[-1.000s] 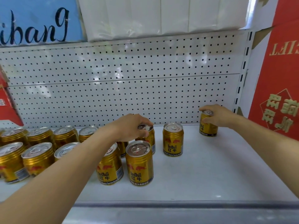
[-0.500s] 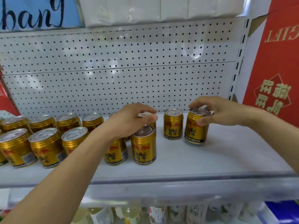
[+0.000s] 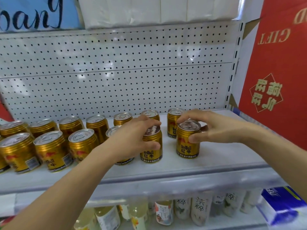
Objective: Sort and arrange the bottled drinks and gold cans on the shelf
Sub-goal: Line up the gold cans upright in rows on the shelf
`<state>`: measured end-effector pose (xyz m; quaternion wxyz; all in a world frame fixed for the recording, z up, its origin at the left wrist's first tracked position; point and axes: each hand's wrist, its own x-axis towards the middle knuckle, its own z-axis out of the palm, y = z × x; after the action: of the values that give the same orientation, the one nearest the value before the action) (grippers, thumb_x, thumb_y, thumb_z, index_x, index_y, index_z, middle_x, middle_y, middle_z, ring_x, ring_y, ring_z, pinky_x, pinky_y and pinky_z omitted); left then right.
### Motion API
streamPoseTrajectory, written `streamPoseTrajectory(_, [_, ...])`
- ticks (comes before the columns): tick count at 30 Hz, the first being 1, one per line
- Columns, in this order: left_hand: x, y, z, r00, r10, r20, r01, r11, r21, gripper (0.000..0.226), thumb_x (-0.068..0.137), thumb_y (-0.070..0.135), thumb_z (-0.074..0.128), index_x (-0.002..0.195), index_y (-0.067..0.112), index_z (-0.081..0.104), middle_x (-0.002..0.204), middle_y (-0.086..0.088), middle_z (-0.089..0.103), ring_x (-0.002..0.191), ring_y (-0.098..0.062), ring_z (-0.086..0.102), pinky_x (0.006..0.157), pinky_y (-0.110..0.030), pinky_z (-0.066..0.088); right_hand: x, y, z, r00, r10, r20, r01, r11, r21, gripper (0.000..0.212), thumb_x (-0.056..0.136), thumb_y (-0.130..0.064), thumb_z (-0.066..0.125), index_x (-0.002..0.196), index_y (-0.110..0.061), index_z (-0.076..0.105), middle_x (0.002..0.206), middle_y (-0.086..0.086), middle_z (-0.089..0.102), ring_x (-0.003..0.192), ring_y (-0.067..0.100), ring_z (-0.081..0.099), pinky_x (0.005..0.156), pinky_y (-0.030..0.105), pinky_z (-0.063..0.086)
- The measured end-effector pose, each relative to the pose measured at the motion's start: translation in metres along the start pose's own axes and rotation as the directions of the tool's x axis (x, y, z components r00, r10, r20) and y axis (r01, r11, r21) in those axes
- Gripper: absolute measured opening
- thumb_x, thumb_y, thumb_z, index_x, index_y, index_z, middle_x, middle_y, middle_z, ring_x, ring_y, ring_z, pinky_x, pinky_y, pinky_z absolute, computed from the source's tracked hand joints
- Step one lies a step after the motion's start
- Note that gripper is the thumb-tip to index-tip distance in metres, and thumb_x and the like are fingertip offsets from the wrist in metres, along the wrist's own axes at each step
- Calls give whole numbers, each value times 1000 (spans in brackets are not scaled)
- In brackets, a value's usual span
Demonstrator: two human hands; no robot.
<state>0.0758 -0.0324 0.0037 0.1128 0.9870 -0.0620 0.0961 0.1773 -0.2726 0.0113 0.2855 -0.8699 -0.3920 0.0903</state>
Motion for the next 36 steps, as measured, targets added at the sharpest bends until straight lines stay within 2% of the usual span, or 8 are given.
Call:
streamPoseTrajectory(2, [0,0,1,1000,-1,-20,0,1000,-10,67,83,50,68,142,41,38,142,12,40,123,-10,45,83,-20,37,0,-1,3,996,3,-84,-4,1000,-11,39,77,-42,77,110,-52,57,130,-17,47,121,8,45,94,31,50])
streamPoseTrajectory(5, [0,2,1,999,-6,-33,5,1000,-23,67,83,48,69,142,40,39,140,12,42,119,-10,47,78,-19,36,-1,-4,5,991,-2,-134,-5,998,-56,32,78,-41,76,106,-48,61,128,-15,49,118,10,47,91,29,49])
streamPoseTrajectory(13, [5,9,4,997,-28,-70,29,999,15,70,83,51,68,145,36,39,144,7,42,126,-14,45,84,-21,35,-2,-6,7,992,-23,-126,17,999,-49,31,82,-34,74,108,-47,63,128,-17,51,121,9,46,96,34,49])
streamPoseTrajectory(20, [5,11,7,996,-15,-88,22,996,87,70,84,53,65,146,34,37,144,6,43,123,-16,48,93,-30,45,-1,-7,5,996,-2,-84,-4,997,-72,35,83,-36,73,113,-48,60,133,-17,48,125,10,43,99,38,48])
streamPoseTrajectory(27, [4,10,8,995,-14,-102,22,997,74,70,84,53,65,146,34,38,143,7,42,123,-16,48,94,-33,47,-1,-9,10,994,11,-109,-25,992,-123,45,82,-40,73,123,-43,54,137,-13,44,123,11,44,94,31,50])
streamPoseTrajectory(32, [0,10,9,994,-12,-105,19,998,65,72,85,54,63,148,34,33,151,7,36,128,-15,45,95,-30,44,-2,-10,12,992,13,-125,-31,990,-137,46,83,-39,72,125,-42,54,137,-14,44,123,10,44,94,29,49])
streamPoseTrajectory(36, [-22,-10,-1,972,-30,-232,35,999,15,63,89,55,54,147,38,34,150,10,37,131,-12,40,99,-29,39,-4,-12,17,985,-3,-173,-22,990,-142,44,84,-43,69,126,-41,55,132,-16,44,119,7,44,85,17,41])
